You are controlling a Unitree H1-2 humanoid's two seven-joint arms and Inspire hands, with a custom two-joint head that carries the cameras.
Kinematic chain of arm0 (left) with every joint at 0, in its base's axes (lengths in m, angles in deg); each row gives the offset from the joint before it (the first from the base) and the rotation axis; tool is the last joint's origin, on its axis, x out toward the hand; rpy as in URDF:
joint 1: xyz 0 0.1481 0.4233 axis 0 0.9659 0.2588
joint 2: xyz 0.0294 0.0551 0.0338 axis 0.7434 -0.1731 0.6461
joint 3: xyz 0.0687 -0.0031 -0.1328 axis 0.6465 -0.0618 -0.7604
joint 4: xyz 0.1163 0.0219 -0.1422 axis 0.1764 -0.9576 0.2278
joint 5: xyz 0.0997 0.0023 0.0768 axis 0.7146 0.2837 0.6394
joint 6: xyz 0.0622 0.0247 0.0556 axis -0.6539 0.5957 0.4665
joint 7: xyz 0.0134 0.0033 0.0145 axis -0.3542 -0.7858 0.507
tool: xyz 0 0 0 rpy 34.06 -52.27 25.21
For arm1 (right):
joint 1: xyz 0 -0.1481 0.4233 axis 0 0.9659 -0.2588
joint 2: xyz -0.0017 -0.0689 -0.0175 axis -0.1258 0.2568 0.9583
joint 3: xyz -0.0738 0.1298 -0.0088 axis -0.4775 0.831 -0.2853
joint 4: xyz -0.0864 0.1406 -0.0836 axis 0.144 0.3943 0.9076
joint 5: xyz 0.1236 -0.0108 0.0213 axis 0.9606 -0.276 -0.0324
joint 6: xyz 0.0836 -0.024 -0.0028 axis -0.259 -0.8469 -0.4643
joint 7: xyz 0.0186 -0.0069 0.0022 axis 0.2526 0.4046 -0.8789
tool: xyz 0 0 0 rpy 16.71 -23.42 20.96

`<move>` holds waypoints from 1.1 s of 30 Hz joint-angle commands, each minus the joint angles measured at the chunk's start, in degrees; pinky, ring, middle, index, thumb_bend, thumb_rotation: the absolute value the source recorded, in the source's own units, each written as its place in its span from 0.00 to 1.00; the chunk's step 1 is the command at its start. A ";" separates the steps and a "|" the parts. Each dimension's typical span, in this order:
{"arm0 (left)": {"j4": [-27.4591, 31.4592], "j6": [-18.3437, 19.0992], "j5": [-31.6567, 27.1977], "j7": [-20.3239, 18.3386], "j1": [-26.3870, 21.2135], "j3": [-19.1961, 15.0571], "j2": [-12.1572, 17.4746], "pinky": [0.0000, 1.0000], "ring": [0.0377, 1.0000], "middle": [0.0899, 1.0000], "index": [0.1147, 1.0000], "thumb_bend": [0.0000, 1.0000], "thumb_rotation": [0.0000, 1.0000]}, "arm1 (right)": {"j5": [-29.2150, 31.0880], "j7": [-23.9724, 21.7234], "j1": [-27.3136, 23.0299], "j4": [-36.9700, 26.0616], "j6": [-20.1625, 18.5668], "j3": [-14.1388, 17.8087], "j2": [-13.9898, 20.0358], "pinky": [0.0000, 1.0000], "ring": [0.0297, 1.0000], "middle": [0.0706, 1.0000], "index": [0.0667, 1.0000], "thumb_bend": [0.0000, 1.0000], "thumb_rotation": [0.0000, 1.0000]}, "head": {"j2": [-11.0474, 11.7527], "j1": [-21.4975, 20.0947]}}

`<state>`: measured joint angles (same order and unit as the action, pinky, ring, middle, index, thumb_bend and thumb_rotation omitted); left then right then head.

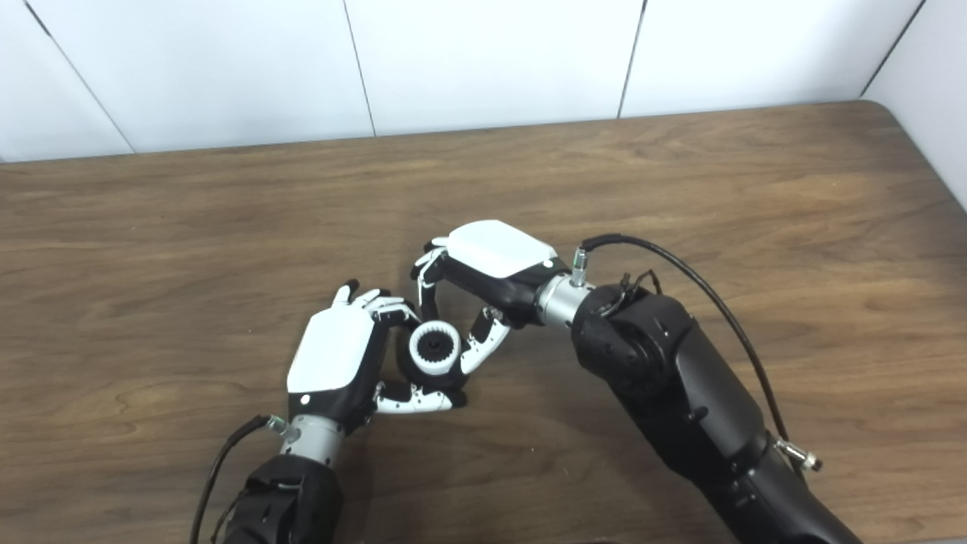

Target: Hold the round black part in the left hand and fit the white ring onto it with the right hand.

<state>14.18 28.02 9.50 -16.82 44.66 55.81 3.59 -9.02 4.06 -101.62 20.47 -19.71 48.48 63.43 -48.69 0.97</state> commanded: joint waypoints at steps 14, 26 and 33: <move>-2.17 0.05 -1.22 -3.92 0.63 1.01 -0.36 1.00 0.88 0.73 0.41 0.52 0.05 | 1.25 1.95 -1.65 -0.47 2.16 0.88 0.72 0.89 0.93 0.82 0.45 0.52 0.15 | 0.05 -0.05; -2.54 -0.33 -1.32 -3.29 0.63 0.97 -0.33 1.00 0.87 0.72 0.41 0.52 0.05 | 0.94 0.95 -2.44 -0.82 2.39 0.78 1.38 0.88 0.93 0.84 0.59 0.98 0.29 | 0.05 -0.05; -2.33 -0.23 -1.22 -3.59 0.63 0.98 -0.23 1.00 0.87 0.73 0.41 0.52 0.05 | 1.12 0.60 -2.65 -1.05 2.12 1.00 1.51 0.88 0.93 0.84 0.61 1.00 0.29 | -0.11 -0.02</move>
<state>14.04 28.02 9.44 -16.88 44.52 55.78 3.42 -8.16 4.06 -101.74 20.84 -18.10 48.59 64.83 -48.78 0.88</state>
